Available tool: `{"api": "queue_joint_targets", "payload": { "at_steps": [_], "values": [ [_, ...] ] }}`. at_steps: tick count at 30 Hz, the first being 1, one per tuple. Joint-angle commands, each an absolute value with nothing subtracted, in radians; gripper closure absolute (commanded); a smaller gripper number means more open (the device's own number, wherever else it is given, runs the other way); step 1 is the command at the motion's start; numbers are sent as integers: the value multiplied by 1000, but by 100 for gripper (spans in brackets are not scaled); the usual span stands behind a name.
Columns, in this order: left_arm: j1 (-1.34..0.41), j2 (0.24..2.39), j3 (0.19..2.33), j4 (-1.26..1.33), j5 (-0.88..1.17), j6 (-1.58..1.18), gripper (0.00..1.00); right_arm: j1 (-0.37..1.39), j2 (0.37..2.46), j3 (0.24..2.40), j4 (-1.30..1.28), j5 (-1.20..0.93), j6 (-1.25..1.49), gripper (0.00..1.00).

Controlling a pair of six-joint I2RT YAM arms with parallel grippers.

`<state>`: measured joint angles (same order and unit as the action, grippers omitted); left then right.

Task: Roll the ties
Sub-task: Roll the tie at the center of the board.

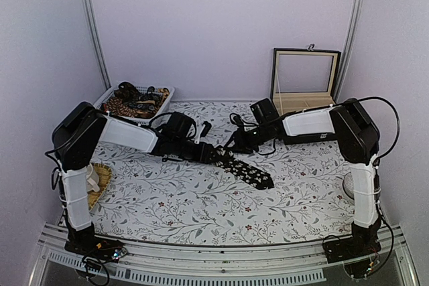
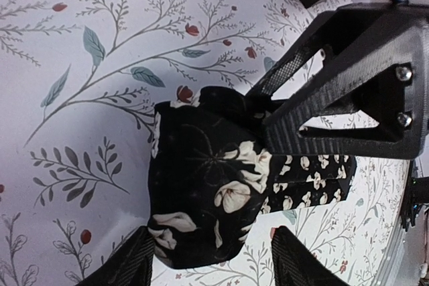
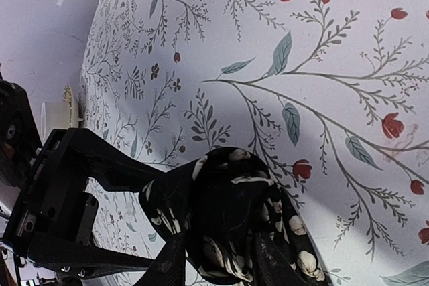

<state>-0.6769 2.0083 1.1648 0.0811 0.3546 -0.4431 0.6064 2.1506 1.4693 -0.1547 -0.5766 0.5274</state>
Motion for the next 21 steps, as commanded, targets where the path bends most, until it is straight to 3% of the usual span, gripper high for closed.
{"api": "queue_joint_targets", "payload": {
  "at_steps": [1,21],
  "values": [
    [-660,2021,1156,112,376,-451,41,606,2251,1516,-131,-631,538,68],
    [-651,2054,1136,143,405,-465,44,619,2333,1586,-112,-765,569,71]
  ]
}}
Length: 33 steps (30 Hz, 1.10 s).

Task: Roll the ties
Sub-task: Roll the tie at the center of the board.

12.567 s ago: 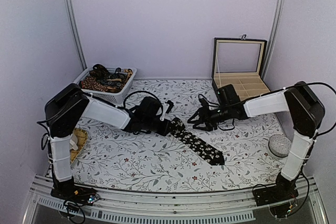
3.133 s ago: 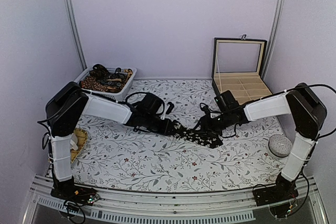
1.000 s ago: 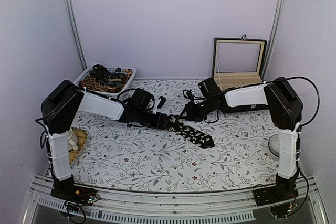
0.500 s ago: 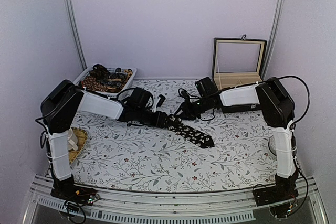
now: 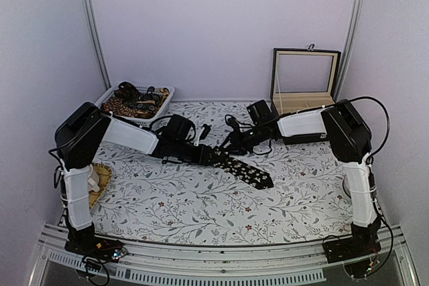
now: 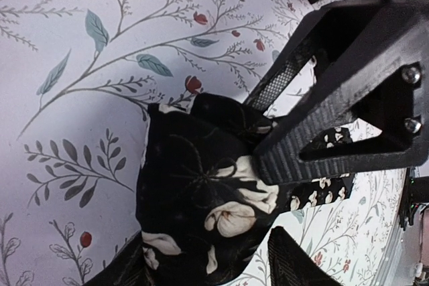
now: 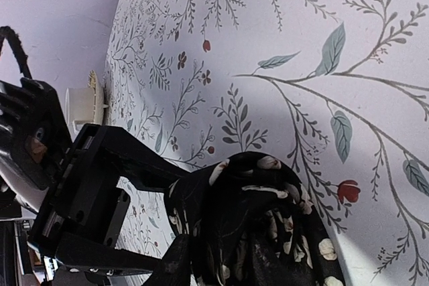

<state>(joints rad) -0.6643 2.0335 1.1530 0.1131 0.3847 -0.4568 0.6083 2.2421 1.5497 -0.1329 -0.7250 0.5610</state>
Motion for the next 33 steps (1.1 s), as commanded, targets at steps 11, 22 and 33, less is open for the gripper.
{"api": "queue_joint_targets", "payload": {
  "at_steps": [11,22,33],
  "values": [
    [-647,2031,1127,144,385,-462,43,637,2404,1653,-159,-772,560,72],
    [-639,1992,1102,141,380,-458,39,637,2423,1681,-188,-753,534,72],
    [-615,1906,1103,49,346,-329,0,618,2444,1701,-187,-796,516,75]
  ]
}}
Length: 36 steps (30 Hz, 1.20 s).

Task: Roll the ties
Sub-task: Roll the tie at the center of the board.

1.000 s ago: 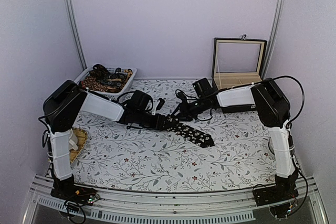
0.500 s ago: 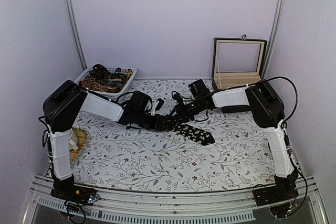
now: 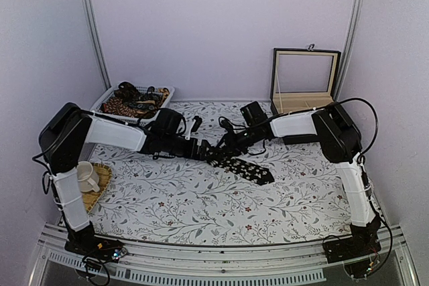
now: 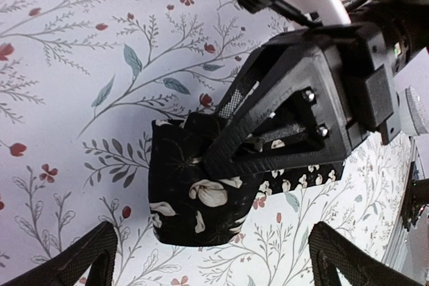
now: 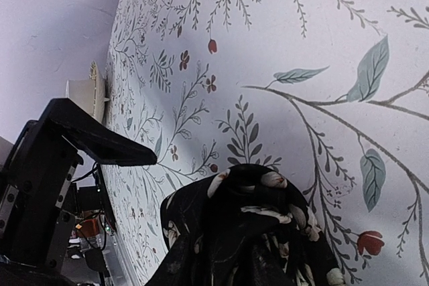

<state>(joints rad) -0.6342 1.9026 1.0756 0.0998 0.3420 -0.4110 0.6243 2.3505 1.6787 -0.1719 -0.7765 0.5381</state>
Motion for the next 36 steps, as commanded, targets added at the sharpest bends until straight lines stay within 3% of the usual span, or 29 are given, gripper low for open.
{"api": "queue_joint_targets", "payload": {
  "at_steps": [1,14,28,36],
  "values": [
    [-615,1925,1119,38,367,-290,0,619,2446,1703,-186,-805,514,75],
    [-601,2120,1263,-75,515,-155,1,616,2477,1746,-179,-921,499,75],
    [-598,2167,1309,-124,607,-171,32,622,2491,1749,-152,-999,514,76],
    [-597,2175,1330,-144,623,-188,44,638,2509,1776,-197,-999,491,75]
  ]
}}
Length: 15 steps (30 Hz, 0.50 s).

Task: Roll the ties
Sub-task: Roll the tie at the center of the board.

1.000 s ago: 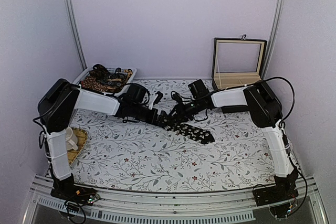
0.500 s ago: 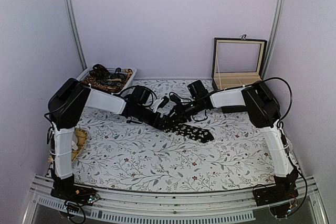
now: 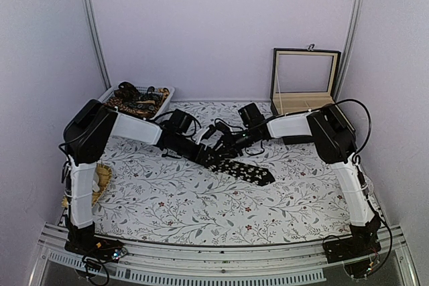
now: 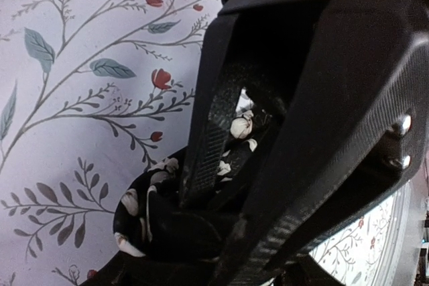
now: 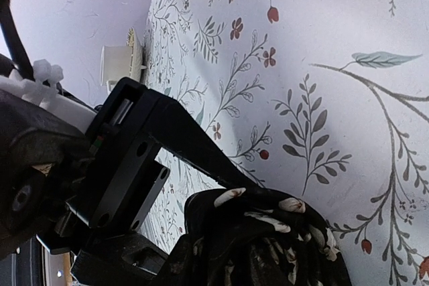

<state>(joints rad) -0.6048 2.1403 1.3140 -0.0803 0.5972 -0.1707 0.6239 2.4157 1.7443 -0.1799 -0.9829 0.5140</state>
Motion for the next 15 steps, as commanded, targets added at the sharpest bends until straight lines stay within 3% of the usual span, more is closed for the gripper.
{"api": "queue_joint_targets", "payload": {
  "at_steps": [1,6,8,15],
  "values": [
    [-597,2175,1331,-140,630,-194,45,639,2512,1776,-201,-997,492,75],
    [-590,2181,1338,-137,664,-211,48,640,2515,1778,-215,-990,484,75],
    [-585,2186,1342,-144,666,-220,57,637,2507,1777,-234,-974,475,74],
    [-564,2186,1334,-203,658,-218,75,567,2302,1625,-227,-873,456,56]
  ]
}}
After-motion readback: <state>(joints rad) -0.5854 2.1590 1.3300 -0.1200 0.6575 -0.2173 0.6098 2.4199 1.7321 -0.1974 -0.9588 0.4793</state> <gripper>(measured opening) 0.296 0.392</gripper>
